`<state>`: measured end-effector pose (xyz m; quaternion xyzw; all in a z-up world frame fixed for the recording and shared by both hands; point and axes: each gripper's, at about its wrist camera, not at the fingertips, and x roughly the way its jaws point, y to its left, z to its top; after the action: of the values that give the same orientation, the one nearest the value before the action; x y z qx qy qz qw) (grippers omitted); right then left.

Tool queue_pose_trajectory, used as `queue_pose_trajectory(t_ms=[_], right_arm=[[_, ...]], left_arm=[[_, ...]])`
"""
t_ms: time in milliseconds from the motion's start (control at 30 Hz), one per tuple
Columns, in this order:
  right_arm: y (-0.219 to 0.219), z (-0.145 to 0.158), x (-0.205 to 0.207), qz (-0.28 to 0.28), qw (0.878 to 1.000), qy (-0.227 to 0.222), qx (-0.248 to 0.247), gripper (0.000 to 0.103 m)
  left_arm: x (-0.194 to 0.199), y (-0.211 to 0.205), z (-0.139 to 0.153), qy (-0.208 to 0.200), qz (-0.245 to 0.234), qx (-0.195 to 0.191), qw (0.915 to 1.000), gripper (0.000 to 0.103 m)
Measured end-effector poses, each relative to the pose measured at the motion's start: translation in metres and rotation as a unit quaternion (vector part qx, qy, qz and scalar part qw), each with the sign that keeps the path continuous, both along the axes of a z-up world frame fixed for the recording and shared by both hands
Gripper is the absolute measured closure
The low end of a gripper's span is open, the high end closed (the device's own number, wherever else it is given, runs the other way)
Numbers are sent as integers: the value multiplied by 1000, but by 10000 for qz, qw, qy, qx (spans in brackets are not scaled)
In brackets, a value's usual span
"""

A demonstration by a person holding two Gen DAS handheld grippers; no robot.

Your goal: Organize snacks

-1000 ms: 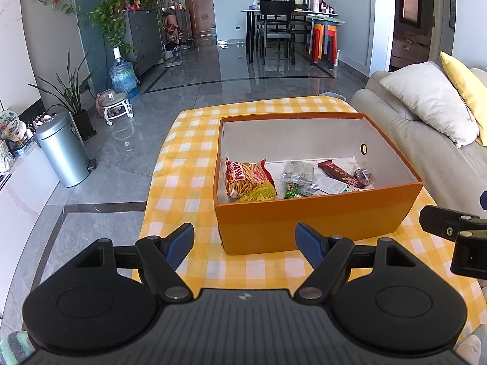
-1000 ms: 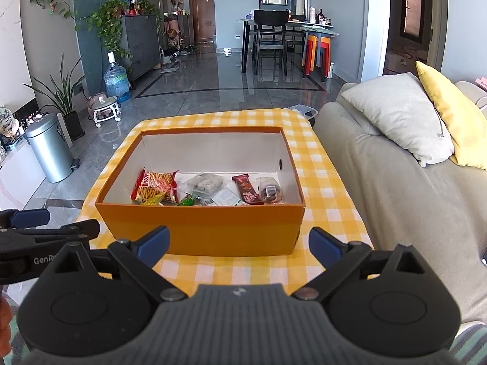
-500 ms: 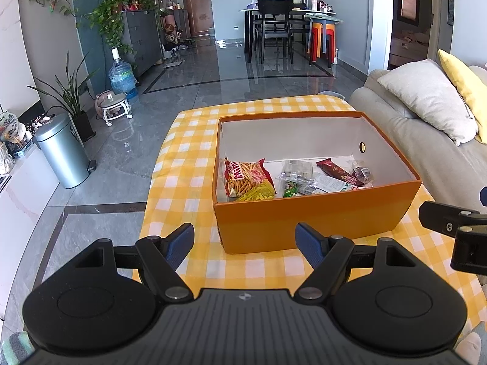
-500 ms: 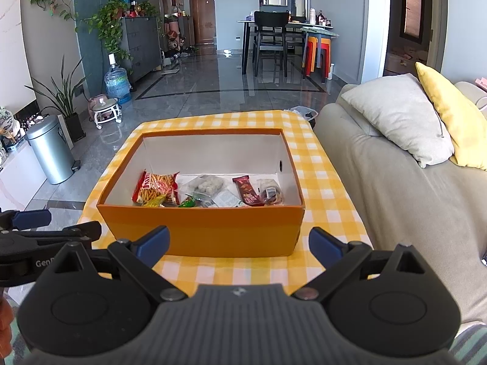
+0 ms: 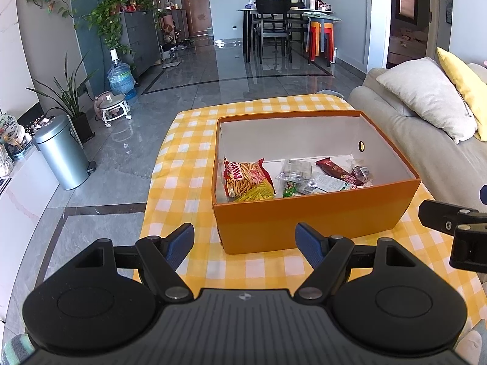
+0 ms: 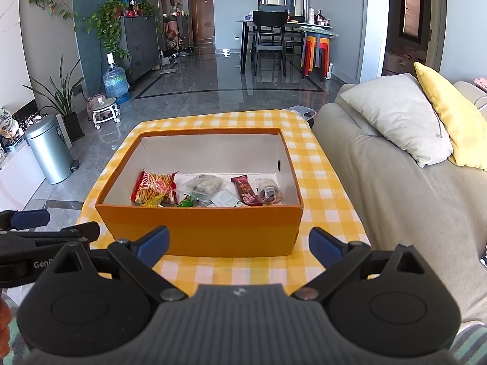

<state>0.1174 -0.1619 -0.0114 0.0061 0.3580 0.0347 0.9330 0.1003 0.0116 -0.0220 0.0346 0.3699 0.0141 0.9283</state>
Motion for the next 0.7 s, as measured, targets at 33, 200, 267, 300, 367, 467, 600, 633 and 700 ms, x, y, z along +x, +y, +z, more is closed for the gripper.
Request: queue_pose_trajectory(t_ms=[33,200,267,300,367,467,600,633,700], right_arm=[[0,0,0,-6,10000,1,0,8],[0,0,1,-8,10000,2,-2,8],[0,0,1,-10,10000,4,-5,8],[0,0,1,-13,10000,2,-4,8],[-1,0,1,-24,10000,1,-1,8],[-2,-1,2,-35,10000,10,-2,8],[-1,-1,2,-30,10000,30,-20,8],[-1,-1,2,-29,10000,34,-18,8],[-1,-1,2,-31,10000,30,-21,8]], left_arm=[[0,0,0,0,0,0,10000,14],[0,1,0,4,-31,3,10000,14],[0,1,0,9,-62,12,10000,14],[0,1,0,11,-75,25,10000,14],[0,1,0,15,-112,47,9999,14],[0,1,0,21,-127,57,9999,14],[0,1,0,20,-148,72,9999,14],[0,1,0,20,-152,67,9999,14],[0,1,-1,20,-173,75,9998,14]])
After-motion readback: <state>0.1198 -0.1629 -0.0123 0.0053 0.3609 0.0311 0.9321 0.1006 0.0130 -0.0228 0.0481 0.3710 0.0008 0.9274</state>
